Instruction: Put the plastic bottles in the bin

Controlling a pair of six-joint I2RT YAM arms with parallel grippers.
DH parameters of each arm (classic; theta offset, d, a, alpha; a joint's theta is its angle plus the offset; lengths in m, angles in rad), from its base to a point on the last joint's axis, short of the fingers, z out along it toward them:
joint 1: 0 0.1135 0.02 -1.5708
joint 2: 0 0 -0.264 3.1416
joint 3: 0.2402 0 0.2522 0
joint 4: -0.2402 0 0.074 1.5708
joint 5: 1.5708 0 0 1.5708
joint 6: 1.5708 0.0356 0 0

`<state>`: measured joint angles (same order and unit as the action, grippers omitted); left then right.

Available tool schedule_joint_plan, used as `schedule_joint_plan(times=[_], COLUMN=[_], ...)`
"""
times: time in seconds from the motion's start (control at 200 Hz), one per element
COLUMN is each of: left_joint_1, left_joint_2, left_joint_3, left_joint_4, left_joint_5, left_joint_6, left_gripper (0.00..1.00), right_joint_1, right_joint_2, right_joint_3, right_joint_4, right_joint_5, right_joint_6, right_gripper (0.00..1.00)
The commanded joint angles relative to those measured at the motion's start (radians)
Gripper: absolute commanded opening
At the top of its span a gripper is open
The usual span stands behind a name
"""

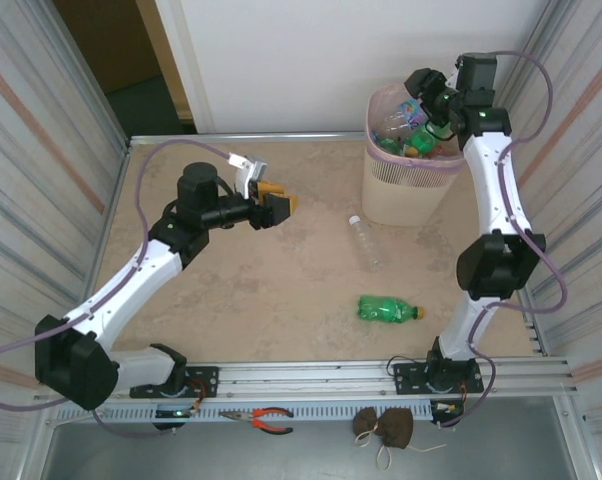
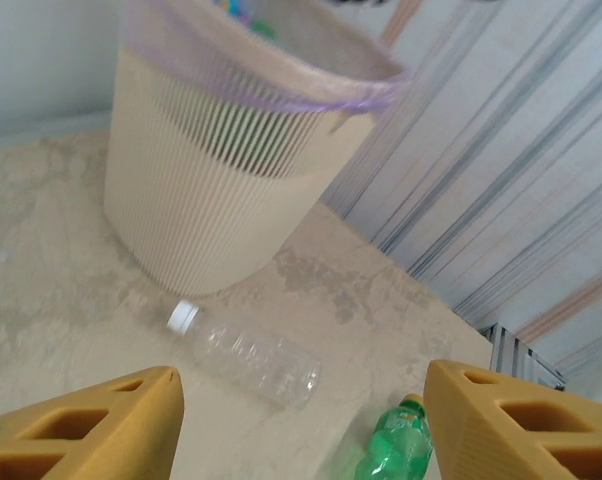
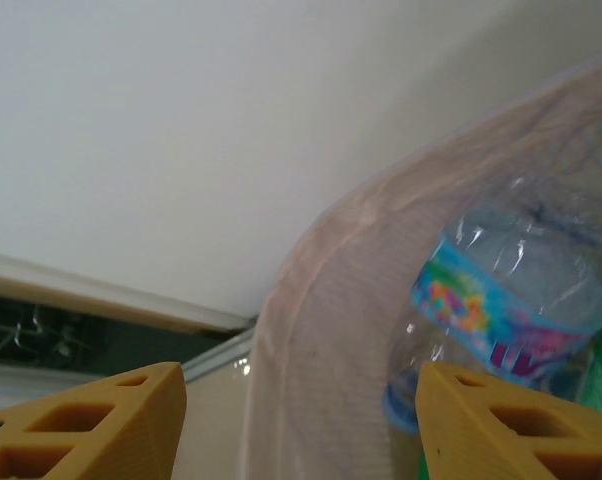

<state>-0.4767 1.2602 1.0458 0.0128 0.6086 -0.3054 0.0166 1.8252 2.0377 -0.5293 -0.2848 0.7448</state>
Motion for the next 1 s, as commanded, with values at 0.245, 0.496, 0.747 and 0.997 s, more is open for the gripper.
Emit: schedule_joint_plan(times=[0.245, 0.496, 0.747, 0.997], left_joint_1=[0.007, -0.008, -0.005, 0.026], left_joint_2=[0.139, 0.177, 0.144, 0.077], left_joint_3=[0.071, 0.027, -0.014, -0.057], left_joint_4=[-0.132, -0.124, -0.13, -0.155], left_joint_5=[-0.072, -0.083, -0.09, -0.108], left_joint_6=[-0.218, -0.294, -0.299, -0.287], left_gripper=[0.64, 0.62, 0.62, 0.62], right_joint_1=[0.078, 0.236, 0.391, 0.541], right_joint_2=[-0.397, -0.6, -0.661, -0.502], right_joint_3=[-0.356, -0.591, -0.825, -0.921], right_joint_4=[-0.118, -0.173, -0.137, -0.106], right_joint_5=[0.083, 0.203, 0.321, 0.53], right_joint_6=[-0.275, -0.402, -0.505, -0.564], right_gripper=[0.61, 0.59, 0.61, 0.62])
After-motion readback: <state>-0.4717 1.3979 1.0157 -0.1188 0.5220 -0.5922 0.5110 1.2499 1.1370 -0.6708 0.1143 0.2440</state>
